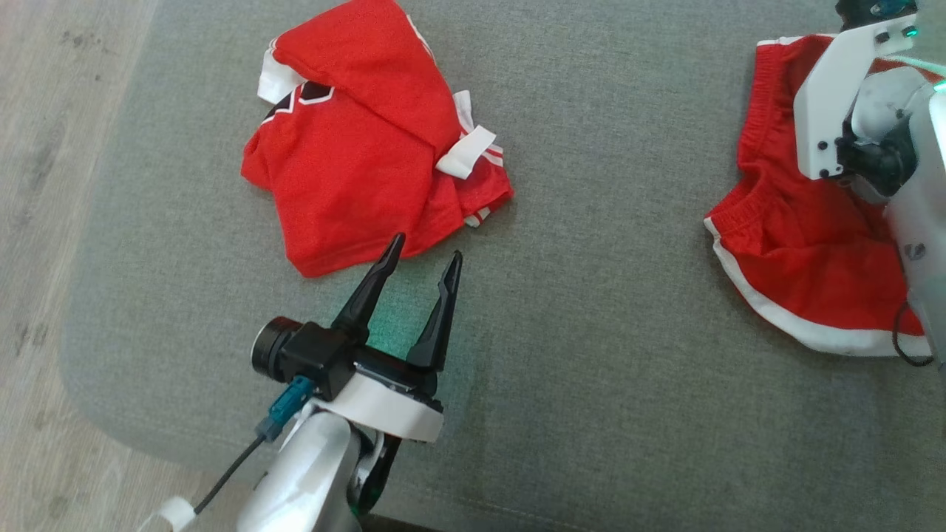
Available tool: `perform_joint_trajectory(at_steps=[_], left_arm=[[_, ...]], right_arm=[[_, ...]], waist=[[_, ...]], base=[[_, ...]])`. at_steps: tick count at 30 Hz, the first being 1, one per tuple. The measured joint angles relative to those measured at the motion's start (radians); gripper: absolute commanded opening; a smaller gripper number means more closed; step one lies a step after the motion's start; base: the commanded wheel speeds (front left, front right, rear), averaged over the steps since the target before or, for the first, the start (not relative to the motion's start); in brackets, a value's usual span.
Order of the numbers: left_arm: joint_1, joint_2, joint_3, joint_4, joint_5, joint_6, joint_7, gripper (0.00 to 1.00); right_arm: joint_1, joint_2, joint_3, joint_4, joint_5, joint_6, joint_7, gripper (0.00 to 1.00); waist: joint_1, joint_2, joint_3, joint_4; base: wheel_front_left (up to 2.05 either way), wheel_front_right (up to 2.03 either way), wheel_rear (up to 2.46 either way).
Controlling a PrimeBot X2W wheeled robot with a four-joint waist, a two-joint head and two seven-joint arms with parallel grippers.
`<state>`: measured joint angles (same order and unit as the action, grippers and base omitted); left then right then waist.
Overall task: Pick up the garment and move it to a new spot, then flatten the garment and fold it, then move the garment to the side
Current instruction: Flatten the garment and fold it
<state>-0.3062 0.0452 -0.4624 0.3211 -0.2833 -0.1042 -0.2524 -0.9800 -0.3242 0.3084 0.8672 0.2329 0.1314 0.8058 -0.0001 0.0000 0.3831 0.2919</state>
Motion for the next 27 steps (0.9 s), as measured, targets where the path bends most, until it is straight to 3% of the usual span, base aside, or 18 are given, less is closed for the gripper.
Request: perform_joint_trajectory(at_steps=[6, 16, 22, 26, 27], left_arm=[[-0.008, 0.0, 0.0, -0.002, 0.0, 0.005, 0.0, 1.0], [-0.033, -0.001, -0.017, -0.007, -0.01, 0.005, 0.0, 1.0], [-0.042, -0.002, -0.021, -0.011, -0.016, 0.007, 0.0, 1.0], [-0.042, -0.002, -0.021, -0.011, -0.016, 0.009, 0.0, 1.0], [-0.042, -0.002, -0.021, -0.011, -0.016, 0.009, 0.0, 1.0]], right_arm=[[0.002, -0.022, 0.04, -0.015, 0.031, 0.0, -0.088, 0.0], [-0.069, -0.037, 0.05, 0.013, -0.064, 0.0, -0.498, 0.0], [-0.176, -0.007, 0.081, 0.07, -0.149, 0.0, -0.703, 0.0], [-0.193, 0.033, 0.107, 0.155, -0.184, 0.0, -0.747, 0.0], [-0.197, 0.038, 0.108, 0.178, -0.197, 0.0, -0.754, 1.0]], waist=[[0.0001, 0.0, 0.009, -0.004], [0.0003, 0.0, 0.037, 0.001], [0.0002, 0.0, 0.043, 0.019], [0.0002, 0.0, 0.043, 0.027], [0.0002, 0.0, 0.043, 0.028]], base=[[0.0, 0.0, 0.0], [0.0, 0.0, 0.0], [0.0, 0.0, 0.0], [0.0, 0.0, 0.0], [0.0, 0.0, 0.0]])
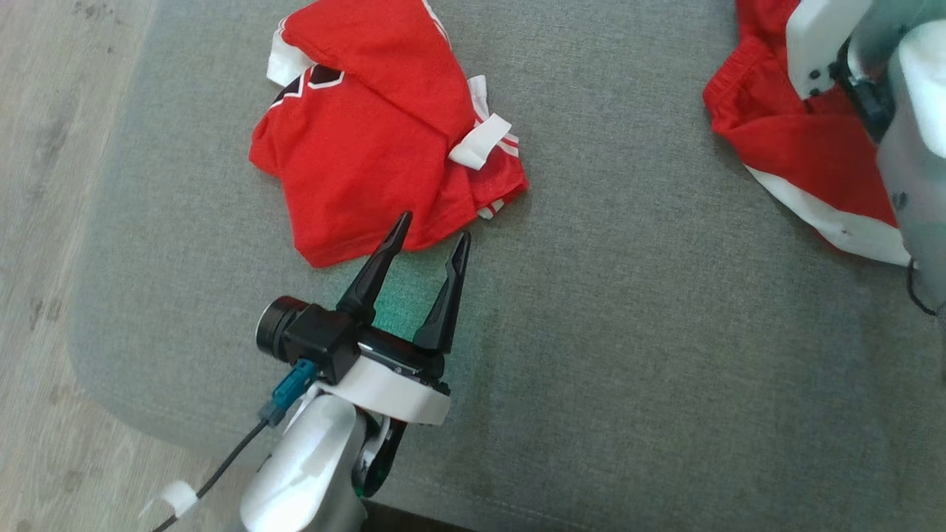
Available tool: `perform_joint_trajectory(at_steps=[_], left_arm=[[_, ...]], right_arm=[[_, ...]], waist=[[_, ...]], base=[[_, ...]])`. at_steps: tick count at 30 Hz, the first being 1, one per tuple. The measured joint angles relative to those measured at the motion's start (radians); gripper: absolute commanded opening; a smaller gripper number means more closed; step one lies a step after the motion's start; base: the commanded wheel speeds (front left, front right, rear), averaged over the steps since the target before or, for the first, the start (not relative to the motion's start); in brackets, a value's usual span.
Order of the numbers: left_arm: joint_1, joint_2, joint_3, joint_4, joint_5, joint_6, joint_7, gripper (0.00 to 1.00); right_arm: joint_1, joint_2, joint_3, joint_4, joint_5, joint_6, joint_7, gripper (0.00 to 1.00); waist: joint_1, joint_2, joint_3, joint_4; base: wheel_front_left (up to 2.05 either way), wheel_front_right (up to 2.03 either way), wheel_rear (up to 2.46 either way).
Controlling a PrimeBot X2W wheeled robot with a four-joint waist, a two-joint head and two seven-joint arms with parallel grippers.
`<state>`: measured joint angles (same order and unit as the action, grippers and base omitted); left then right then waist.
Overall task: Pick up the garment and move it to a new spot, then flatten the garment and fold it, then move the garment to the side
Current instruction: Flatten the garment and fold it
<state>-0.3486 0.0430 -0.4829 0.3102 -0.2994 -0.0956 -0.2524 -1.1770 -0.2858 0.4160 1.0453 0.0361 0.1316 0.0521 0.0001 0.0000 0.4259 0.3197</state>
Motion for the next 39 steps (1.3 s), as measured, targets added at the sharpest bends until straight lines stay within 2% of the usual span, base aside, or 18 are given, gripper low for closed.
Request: perform_joint_trajectory(at_steps=[9, 14, 18, 22, 26, 27, 32, 36, 39], left_arm=[[0.0, 0.0, 0.013, 0.0, 0.001, 0.007, 0.0, 1.0], [0.005, 0.0, 0.048, 0.0, 0.029, 0.006, 0.0, 1.0], [0.012, 0.0, 0.077, 0.0, 0.053, 0.006, 0.0, 1.0], [0.043, 0.0, 0.105, -0.004, 0.065, -0.003, 0.0, 1.0], [0.076, 0.001, 0.128, -0.003, 0.08, -0.007, 0.0, 1.0], [0.076, 0.001, 0.128, -0.003, 0.08, -0.007, 0.0, 1.0], [0.091, 0.004, 0.134, 0.003, 0.09, -0.015, 0.0, 1.0], [0.09, 0.016, 0.138, 0.013, 0.102, -0.021, 0.0, 1.0], [0.083, 0.036, 0.136, 0.04, 0.109, -0.028, 0.0, 1.0]], right_arm=[[-0.011, 0.034, -0.026, 0.109, 0.019, 0.0, -0.092, 1.0], [0.012, 0.042, -0.058, 0.109, 0.063, 0.0, -0.208, 1.0], [0.102, 0.071, -0.104, 0.065, 0.097, 0.0, -0.277, 1.0], [0.244, 0.109, -0.183, -0.031, 0.115, 0.0, -0.299, 1.0], [0.429, 0.147, -0.303, -0.224, 0.084, 0.0, -0.303, 1.0], [0.429, 0.147, -0.303, -0.224, 0.084, 0.0, -0.303, 1.0], [0.737, 0.208, -0.445, -0.471, 0.04, 0.0, -0.303, 1.0], [0.937, 0.225, -0.451, -0.599, 0.051, 0.0, -0.303, 1.0], [0.977, 0.227, -0.407, -0.652, 0.102, 0.0, -0.303, 1.0]], waist=[[0.0, 0.0, -0.027, -0.035], [-0.0001, 0.0, -0.066, -0.084], [-0.0001, 0.0, -0.105, -0.137], [-0.0002, 0.0, -0.147, -0.201], [-0.0003, 0.0, -0.186, -0.269], [-0.0003, 0.0, -0.186, -0.269], [-0.0004, 0.0001, -0.224, -0.346], [-0.0004, 0.0001, -0.232, -0.402], [-0.0002, 0.0001, -0.225, -0.439]], base=[[0.0, 0.0, 0.0], [0.0, 0.0, 0.0], [0.0, 0.0, 0.0], [0.0, 0.0, 0.0], [0.0, 0.0, 0.0], [0.0, 0.0, 0.0], [0.0, 0.0, 0.0], [0.0, 0.0, 0.0], [0.0, 0.0, 0.0]])
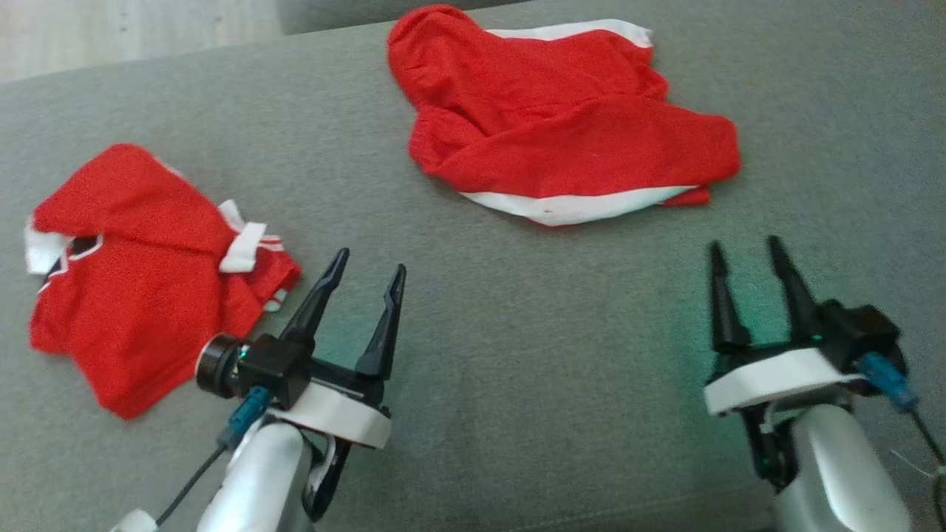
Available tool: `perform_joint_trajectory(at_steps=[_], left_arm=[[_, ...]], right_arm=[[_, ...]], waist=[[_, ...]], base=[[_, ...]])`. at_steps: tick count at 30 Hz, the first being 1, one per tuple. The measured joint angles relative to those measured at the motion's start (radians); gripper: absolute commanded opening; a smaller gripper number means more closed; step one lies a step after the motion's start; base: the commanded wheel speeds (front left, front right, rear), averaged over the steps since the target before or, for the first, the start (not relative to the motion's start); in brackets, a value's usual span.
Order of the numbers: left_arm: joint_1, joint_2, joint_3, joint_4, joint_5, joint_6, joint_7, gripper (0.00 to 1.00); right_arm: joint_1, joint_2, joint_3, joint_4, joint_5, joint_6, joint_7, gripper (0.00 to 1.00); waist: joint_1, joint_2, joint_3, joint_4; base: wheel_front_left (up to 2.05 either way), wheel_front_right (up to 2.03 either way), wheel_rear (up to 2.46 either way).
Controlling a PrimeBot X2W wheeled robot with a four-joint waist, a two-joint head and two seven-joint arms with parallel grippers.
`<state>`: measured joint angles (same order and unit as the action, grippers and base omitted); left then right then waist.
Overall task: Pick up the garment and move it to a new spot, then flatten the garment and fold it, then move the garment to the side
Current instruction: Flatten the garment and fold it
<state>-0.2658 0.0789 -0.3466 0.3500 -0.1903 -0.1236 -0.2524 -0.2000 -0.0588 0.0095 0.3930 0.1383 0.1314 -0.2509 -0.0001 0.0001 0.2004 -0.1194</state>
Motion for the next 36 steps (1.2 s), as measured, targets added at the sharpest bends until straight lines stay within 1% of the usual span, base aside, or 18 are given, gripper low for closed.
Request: perform_joint_trajectory(at_steps=[2, 5, 7, 9, 10, 14, 19, 24, 28, 32, 36], left_arm=[[-0.007, 0.012, 0.001, 0.013, 0.005, 0.0, 0.0, 1.0], [-0.035, 0.012, -0.002, 0.024, 0.005, 0.0, 0.0, 1.0], [-0.053, 0.007, -0.01, 0.026, 0.005, -0.001, 0.0, 1.0], [-0.059, 0.002, -0.012, 0.027, 0.005, -0.001, 0.0, 1.0], [-0.057, -0.002, -0.017, 0.032, 0.005, -0.001, 0.0, 1.0], [-0.057, -0.012, -0.039, 0.032, 0.003, -0.001, 0.0, 1.0], [-0.051, -0.027, -0.052, 0.029, -0.013, -0.001, 0.0, 1.0], [-0.022, -0.028, -0.07, 0.022, -0.023, 0.0, 0.0, 1.0], [-0.004, -0.029, -0.085, 0.012, -0.053, 0.001, 0.0, 1.0], [-0.003, -0.031, -0.116, 0.0, -0.08, 0.011, 0.0, 1.0], [-0.003, -0.031, -0.137, -0.004, -0.097, 0.021, 0.0, 1.0]], right_arm=[[-0.001, 0.002, 0.047, -0.024, 0.009, 0.0, 0.0, 1.0], [-0.003, 0.009, 0.093, -0.042, 0.008, 0.0, 0.0, 1.0], [-0.012, 0.009, 0.114, -0.043, -0.003, 0.0, 0.004, 1.0], [-0.034, 0.009, 0.13, -0.045, -0.024, 0.0, 0.018, 1.0], [-0.064, 0.009, 0.146, -0.044, -0.046, 0.0, 0.044, 1.0], [-0.124, 0.008, 0.156, -0.015, -0.105, 0.0, 0.086, 1.0], [-0.19, 0.004, 0.177, 0.069, -0.159, 0.0, 0.147, 1.0], [-0.282, -0.049, 0.194, 0.186, -0.211, 0.0, 0.191, 1.0], [-0.366, -0.08, 0.204, 0.291, -0.259, 0.0, 0.221, 1.0], [-0.431, -0.098, 0.22, 0.401, -0.298, 0.0, 0.236, 1.0], [-0.491, -0.138, 0.223, 0.506, -0.363, 0.0, 0.253, 1.0]], waist=[[0.0, 0.0, 0.006, -0.023], [0.0001, 0.0, 0.018, -0.046], [0.0003, 0.0, 0.024, -0.042], [0.0001, 0.0, 0.025, -0.025], [0.0002, 0.0, 0.025, 0.001], [0.0002, 0.0, 0.022, 0.069], [0.0002, 0.0, 0.018, 0.172], [0.0002, 0.0, 0.018, 0.281], [0.0001, 0.0, 0.023, 0.359], [0.0001, 0.0, 0.034, 0.423], [0.0001, 0.0, 0.052, 0.468]], base=[[0.0, 0.0, 0.0], [0.0, 0.0, 0.0], [0.0, 0.0, 0.0], [0.0, 0.0, 0.0], [0.0, 0.0, 0.0], [0.0, 0.0, 0.0], [0.0, 0.0, 0.0], [0.0, 0.0, 0.0], [0.0, 0.0, 0.0], [0.0, 0.0, 0.0], [0.0, 0.0, 0.0]])
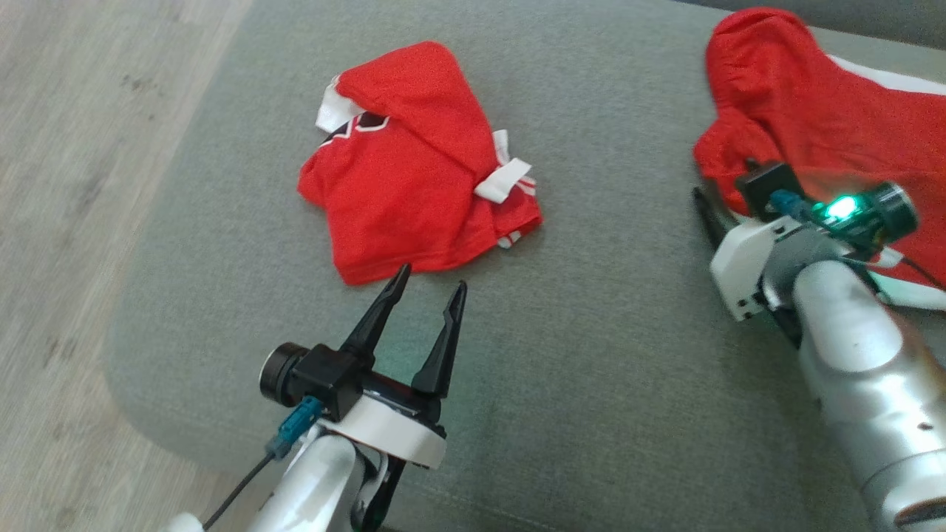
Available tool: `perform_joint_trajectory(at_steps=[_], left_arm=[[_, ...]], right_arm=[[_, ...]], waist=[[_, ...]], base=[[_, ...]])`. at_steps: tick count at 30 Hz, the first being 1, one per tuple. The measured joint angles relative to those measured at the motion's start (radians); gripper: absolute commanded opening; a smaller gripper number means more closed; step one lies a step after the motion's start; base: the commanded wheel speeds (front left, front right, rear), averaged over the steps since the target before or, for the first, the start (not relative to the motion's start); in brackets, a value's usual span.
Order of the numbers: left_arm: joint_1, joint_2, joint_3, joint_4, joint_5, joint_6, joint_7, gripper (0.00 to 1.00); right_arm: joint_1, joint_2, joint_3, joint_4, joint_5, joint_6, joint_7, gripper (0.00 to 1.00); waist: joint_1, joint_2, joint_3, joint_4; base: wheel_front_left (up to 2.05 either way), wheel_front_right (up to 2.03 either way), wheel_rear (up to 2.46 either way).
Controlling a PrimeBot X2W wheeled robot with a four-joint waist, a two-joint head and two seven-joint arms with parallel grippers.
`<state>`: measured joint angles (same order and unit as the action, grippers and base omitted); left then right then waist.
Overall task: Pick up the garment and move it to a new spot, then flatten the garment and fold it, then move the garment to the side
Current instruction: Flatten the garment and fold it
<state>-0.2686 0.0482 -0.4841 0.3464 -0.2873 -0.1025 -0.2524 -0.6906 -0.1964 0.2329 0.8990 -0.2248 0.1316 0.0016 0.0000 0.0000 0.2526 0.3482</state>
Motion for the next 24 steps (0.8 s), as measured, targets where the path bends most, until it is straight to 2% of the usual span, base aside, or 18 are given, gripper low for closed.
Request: perform_joint_trajectory(at_steps=[3, 4, 5, 9, 14, 19, 24], left_arm=[[0.0, 0.0, -0.002, -0.001, -0.003, 0.007, 0.0, 1.0], [0.0, 0.0, -0.002, -0.002, -0.004, 0.01, 0.0, 1.0], [-0.001, 0.0, -0.003, -0.002, -0.006, 0.011, 0.0, 1.0], [0.0, 0.0, 0.0, 0.001, -0.011, 0.016, 0.0, 1.0], [0.003, 0.0, 0.011, 0.007, 0.0, 0.016, 0.0, 1.0], [0.019, 0.0, 0.042, 0.017, 0.032, 0.013, 0.0, 1.0], [0.048, 0.0, 0.068, 0.023, 0.051, 0.006, 0.0, 1.0]], right_arm=[[-0.038, -0.01, -0.008, 0.06, -0.036, 0.0, -0.001, 1.0], [-0.048, -0.008, -0.013, 0.071, -0.04, 0.0, -0.008, 0.47], [-0.059, -0.005, -0.021, 0.085, -0.039, 0.0, -0.02, 0.0], [-0.061, 0.036, -0.052, 0.126, 0.0, 0.0, -0.093, 0.0], [-0.052, 0.096, -0.039, 0.146, 0.076, 0.0, -0.18, 0.0], [-0.015, 0.121, 0.067, 0.121, 0.209, 0.0, -0.222, 0.0], [0.098, 0.123, 0.256, 0.01, 0.441, 0.0, -0.193, 0.0]], waist=[[0.0, 0.0, 0.014, 0.021], [0.0, 0.0, 0.018, 0.025], [0.0001, 0.0, 0.02, 0.027], [0.0, 0.0, 0.007, 0.017], [0.0, 0.0, -0.017, -0.013], [-0.0001, 0.0, -0.054, -0.072], [-0.0002, 0.0, -0.099, -0.132]], base=[[0.0, 0.0, 0.0], [0.0, 0.0, 0.0], [0.0, 0.0, 0.0], [0.0, 0.0, 0.0], [0.0, 0.0, 0.0], [0.0, 0.0, 0.0], [0.0, 0.0, 0.0]])
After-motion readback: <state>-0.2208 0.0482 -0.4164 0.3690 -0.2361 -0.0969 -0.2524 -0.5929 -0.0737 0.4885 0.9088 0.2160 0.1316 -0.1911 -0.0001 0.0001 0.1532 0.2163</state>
